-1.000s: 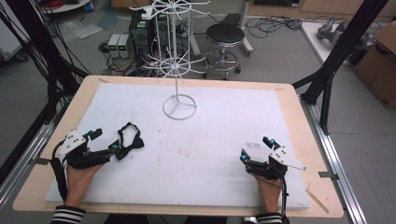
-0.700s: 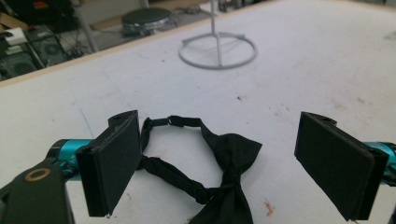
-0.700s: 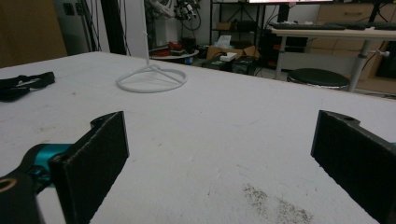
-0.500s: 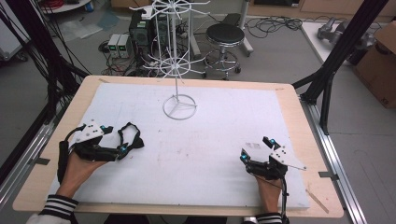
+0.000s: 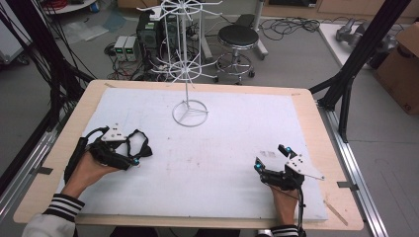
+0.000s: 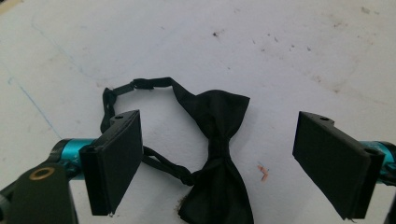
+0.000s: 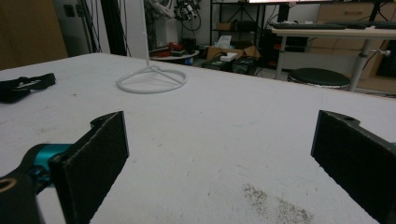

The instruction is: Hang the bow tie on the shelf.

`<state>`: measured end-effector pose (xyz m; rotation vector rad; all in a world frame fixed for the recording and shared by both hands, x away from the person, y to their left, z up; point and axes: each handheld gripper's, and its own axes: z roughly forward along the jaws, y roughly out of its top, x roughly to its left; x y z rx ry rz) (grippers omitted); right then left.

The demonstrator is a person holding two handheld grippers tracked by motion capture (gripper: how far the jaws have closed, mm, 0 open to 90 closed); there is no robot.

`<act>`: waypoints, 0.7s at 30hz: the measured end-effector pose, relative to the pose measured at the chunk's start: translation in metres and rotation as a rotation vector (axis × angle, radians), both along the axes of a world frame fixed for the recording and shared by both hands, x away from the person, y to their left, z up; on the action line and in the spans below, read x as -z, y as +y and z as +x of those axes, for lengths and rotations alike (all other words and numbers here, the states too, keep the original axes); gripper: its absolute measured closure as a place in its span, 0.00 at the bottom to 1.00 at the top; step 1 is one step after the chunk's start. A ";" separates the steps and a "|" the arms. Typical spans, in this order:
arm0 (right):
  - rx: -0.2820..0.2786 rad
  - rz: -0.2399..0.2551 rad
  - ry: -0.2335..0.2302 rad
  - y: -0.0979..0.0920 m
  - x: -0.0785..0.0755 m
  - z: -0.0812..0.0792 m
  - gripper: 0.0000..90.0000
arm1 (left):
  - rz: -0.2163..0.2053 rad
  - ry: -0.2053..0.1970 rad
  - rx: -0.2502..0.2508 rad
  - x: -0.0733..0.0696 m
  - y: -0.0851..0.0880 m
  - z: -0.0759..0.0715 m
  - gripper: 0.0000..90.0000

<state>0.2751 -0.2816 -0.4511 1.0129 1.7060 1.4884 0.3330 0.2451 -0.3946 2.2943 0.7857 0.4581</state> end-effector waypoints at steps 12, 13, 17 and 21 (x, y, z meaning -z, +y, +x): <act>0.000 0.006 0.004 0.000 0.000 0.000 0.03 | 0.086 0.087 0.010 0.001 -0.011 0.013 0.25; 0.002 0.006 0.005 0.000 0.000 0.000 0.03 | 0.093 0.093 0.005 0.001 -0.012 0.014 0.26; 0.000 0.005 0.004 0.000 0.000 0.000 0.03 | 0.120 0.110 -0.006 0.003 -0.015 0.017 0.31; 0.002 0.007 0.006 0.000 0.000 0.000 0.03 | 0.124 0.138 -0.014 0.005 -0.015 0.020 0.37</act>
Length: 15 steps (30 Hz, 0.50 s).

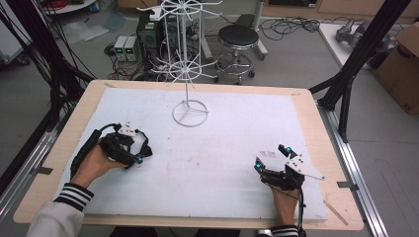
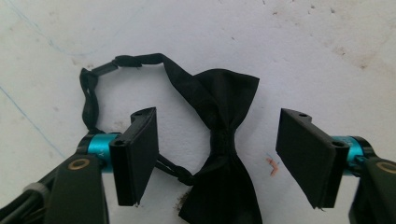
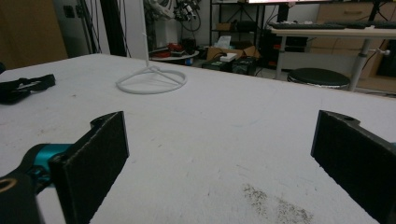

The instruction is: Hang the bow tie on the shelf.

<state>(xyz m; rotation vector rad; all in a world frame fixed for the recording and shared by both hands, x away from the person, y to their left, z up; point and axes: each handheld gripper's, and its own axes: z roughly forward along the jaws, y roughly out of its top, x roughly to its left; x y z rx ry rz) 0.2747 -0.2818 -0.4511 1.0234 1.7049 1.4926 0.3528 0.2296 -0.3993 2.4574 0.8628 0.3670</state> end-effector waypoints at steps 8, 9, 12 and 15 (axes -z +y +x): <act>0.003 0.001 -0.002 0.000 0.000 0.000 0.03 | 0.027 0.036 -0.014 0.006 -0.001 0.004 0.44; 0.003 0.000 -0.002 0.000 0.000 0.000 0.03 | 0.028 0.040 -0.016 0.006 -0.001 0.004 0.45; 0.004 -0.001 -0.005 0.000 0.000 0.000 0.03 | 0.030 0.050 -0.021 0.007 -0.001 0.005 0.48; 0.003 0.001 -0.002 0.000 0.000 0.000 0.03 | 0.035 0.068 -0.035 0.007 -0.001 0.006 0.52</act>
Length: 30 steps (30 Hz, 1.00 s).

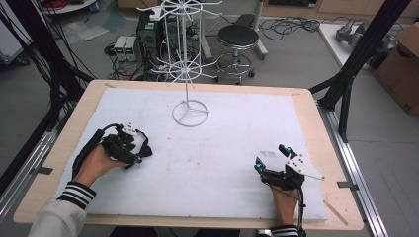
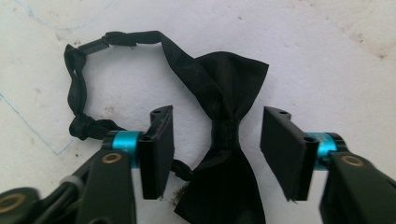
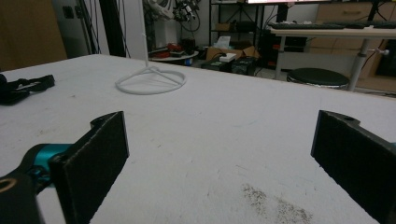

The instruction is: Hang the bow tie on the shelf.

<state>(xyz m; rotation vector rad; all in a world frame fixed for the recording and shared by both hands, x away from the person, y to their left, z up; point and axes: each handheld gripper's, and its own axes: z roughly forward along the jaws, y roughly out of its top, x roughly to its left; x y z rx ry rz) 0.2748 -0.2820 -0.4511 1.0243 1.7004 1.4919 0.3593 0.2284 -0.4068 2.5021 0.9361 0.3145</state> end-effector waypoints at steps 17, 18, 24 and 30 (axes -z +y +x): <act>0.000 -0.003 -0.001 0.001 0.000 0.000 0.03 | -0.007 0.084 -0.010 0.006 -0.001 0.006 0.74; -0.001 -0.004 0.000 0.000 0.000 0.000 0.03 | -0.011 0.091 -0.011 0.007 -0.001 0.006 0.75; 0.000 -0.003 -0.001 0.001 0.000 0.000 0.03 | -0.009 0.090 -0.023 0.007 -0.003 0.006 0.84; 0.000 -0.004 -0.002 0.001 0.000 0.000 0.03 | -0.010 0.077 -0.027 0.005 -0.002 0.006 0.85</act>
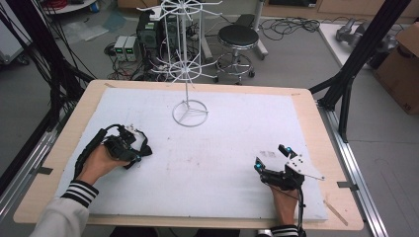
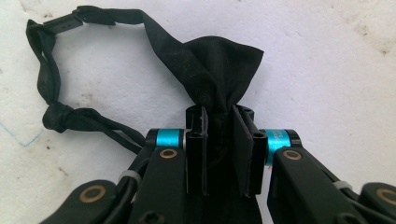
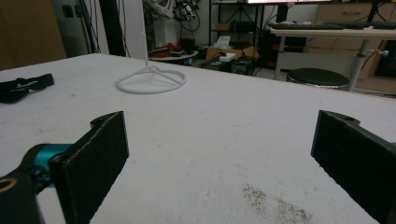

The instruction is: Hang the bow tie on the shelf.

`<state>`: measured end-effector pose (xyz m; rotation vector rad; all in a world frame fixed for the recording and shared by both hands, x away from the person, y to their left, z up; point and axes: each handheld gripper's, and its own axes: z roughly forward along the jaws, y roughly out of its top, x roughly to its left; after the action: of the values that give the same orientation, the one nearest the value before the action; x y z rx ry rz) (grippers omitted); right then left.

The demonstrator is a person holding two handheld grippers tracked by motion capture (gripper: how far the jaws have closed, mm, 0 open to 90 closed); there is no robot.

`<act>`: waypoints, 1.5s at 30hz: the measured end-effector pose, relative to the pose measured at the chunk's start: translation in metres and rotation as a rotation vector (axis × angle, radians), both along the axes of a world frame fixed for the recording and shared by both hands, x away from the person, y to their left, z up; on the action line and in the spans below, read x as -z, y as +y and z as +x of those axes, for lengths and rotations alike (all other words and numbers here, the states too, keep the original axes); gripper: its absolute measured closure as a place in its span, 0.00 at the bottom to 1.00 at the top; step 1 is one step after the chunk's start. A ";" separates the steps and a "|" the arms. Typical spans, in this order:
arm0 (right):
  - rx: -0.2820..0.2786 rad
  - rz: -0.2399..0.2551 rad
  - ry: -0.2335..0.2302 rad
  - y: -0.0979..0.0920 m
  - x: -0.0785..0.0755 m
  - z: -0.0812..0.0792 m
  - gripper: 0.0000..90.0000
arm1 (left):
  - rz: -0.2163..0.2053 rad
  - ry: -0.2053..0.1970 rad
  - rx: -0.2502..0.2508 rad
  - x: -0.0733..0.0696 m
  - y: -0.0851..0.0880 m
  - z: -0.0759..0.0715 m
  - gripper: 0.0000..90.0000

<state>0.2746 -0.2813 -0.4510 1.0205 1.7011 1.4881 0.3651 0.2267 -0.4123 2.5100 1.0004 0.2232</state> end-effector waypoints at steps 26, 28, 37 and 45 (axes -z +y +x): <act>-0.001 -0.004 -0.002 0.000 0.000 0.000 0.03 | -0.218 -0.202 -0.099 -0.025 0.013 -0.003 0.85; -0.001 -0.004 -0.002 0.000 0.000 0.000 0.03 | -0.237 -0.210 -0.100 -0.027 0.013 -0.003 0.85; -0.001 -0.005 -0.003 0.000 0.000 0.000 0.03 | -0.376 -0.387 -0.159 -0.045 0.015 -0.010 0.85; 0.000 -0.004 -0.001 0.000 0.000 0.000 0.03 | -0.470 -0.513 -0.192 -0.061 0.015 -0.013 0.85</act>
<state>0.2748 -0.2815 -0.4511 1.0171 1.7025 1.4852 0.3517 0.2418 -0.3512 1.8045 0.9406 0.5812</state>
